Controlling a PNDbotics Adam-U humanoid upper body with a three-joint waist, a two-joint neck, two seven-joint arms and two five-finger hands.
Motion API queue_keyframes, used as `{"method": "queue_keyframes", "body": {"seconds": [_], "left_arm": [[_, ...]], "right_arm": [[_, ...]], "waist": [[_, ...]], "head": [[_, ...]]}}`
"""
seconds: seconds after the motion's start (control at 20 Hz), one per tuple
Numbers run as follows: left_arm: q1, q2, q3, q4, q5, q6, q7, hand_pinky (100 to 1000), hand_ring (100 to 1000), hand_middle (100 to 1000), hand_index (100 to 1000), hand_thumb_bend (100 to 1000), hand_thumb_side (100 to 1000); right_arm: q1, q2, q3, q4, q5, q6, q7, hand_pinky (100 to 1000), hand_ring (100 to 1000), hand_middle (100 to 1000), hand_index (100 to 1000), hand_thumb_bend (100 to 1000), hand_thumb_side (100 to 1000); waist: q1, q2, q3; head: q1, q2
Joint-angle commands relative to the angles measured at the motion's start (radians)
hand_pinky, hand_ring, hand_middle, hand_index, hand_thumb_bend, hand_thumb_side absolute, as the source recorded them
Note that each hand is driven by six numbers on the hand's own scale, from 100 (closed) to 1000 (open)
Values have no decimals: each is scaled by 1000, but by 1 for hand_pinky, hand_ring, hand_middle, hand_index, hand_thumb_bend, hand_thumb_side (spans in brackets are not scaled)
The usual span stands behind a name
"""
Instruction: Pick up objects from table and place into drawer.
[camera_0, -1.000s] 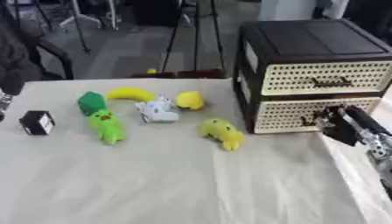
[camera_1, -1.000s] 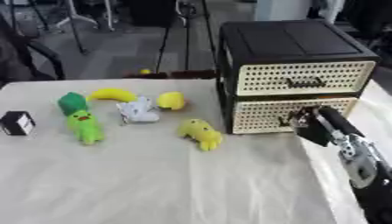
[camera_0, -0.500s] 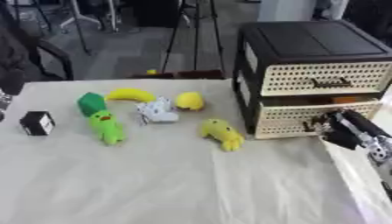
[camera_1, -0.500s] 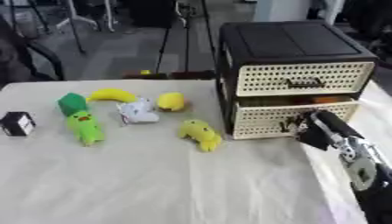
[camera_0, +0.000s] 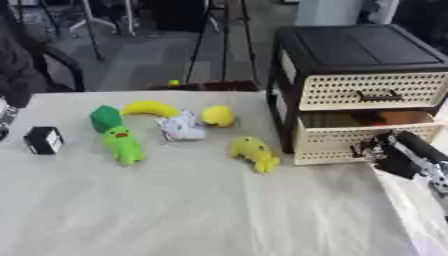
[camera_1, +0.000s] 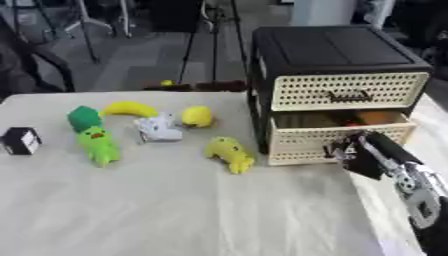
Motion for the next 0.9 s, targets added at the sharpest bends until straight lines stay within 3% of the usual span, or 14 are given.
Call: {"method": "queue_keyframes", "body": {"seconds": [0.05,0.4,0.9], "left_arm": [[-8,22,7,-12,-4,2,-3,699,447,583,742,669,770],[-7,25,8,-12,-7,4,-5,699,446,583,742,670,770],[-8,33,1,-5,-15,7,-20,698,443,583,744,671,774]], "right_arm": [[27,-35,-3,-81,-31,2,15,100,100,100,576,100,895],[151,-38,-29,-225,-89,25,32,100,100,100,573,100,909],[274,-10,-68,-359,-145,56,27,100,100,100,566,100,916]], "waist": [[0,-8,-3],[-4,-6,-10],[-8,-2,-22]], "head": [[7,1],[14,-2],[23,-3]]}}
